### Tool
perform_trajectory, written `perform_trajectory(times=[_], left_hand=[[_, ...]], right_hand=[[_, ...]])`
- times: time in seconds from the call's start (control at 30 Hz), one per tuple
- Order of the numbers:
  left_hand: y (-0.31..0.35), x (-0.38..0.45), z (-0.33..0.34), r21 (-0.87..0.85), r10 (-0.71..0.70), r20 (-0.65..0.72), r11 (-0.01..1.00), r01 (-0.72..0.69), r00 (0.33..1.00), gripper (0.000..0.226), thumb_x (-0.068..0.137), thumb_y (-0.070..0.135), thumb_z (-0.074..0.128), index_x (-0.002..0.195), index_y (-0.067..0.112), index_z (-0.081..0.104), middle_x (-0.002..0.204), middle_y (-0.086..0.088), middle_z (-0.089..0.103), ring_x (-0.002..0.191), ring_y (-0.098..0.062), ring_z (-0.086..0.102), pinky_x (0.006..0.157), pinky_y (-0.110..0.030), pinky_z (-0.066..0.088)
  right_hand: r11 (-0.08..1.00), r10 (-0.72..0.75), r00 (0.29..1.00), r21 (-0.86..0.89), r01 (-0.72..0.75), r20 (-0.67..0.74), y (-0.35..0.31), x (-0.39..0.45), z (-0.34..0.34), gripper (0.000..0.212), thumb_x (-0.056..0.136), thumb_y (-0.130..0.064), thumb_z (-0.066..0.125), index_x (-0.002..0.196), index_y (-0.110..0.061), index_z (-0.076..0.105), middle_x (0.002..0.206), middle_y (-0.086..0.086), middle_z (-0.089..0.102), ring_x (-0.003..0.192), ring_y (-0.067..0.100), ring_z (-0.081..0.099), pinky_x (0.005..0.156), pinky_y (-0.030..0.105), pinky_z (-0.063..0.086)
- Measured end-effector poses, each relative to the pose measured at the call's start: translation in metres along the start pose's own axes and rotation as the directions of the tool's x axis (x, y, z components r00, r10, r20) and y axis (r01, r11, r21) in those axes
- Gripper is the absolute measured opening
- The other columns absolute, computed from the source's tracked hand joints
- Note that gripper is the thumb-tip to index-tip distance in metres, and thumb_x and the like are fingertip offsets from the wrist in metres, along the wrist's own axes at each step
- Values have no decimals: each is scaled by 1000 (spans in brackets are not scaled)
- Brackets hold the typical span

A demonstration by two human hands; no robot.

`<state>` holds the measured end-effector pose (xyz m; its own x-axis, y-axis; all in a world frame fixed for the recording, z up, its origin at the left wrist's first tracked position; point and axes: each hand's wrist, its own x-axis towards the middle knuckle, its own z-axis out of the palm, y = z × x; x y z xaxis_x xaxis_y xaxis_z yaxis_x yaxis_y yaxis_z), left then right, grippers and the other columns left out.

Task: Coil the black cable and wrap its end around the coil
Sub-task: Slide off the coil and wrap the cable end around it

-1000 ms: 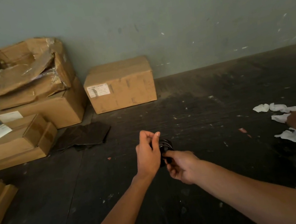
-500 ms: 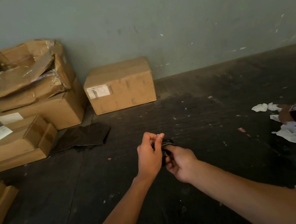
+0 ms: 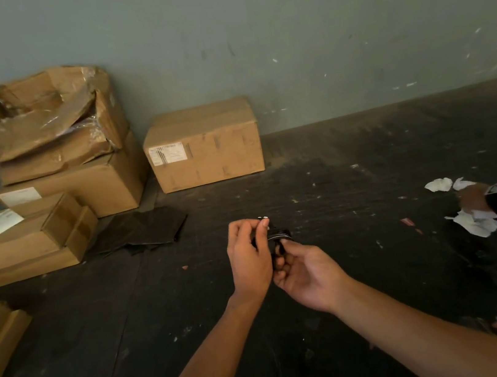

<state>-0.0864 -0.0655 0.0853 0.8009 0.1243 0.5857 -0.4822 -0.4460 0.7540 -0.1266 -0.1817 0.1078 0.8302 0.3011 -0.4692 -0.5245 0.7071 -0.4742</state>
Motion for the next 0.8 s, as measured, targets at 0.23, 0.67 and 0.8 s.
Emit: perform_trajectory(times=[0.23,0.67,0.8], left_hand=[[-1,-3,4,1,-16,48,1000,16,999,6,96,24,56,91,25,60,95,6,54,86,-4,59,74,-12,49],[-1,-11,6,-137,-124,173,979,148,977,25,100,16,52,121,26,43,102,5,58,92,-7,63,80,-24,55],[-2,-8,8,-120,-275,238,943,309,932,21,103,22,46,123,17,48,101,6,62,90,-5,65,75,-19,55]], right_hand=[[996,-40,999,-83,38,-20,-2,-2,-1,27,81,-24,74,104,-9,73,75,4,69,64,15,53,66,29,44],[979,-115,967,-191,72,-226,-10,2,8,21,91,-23,64,108,-10,69,106,15,73,101,27,69,88,38,57],[966,-116,968,-251,58,-223,-15,2,8,19,92,-21,64,107,-11,69,99,13,74,87,23,70,65,32,57]])
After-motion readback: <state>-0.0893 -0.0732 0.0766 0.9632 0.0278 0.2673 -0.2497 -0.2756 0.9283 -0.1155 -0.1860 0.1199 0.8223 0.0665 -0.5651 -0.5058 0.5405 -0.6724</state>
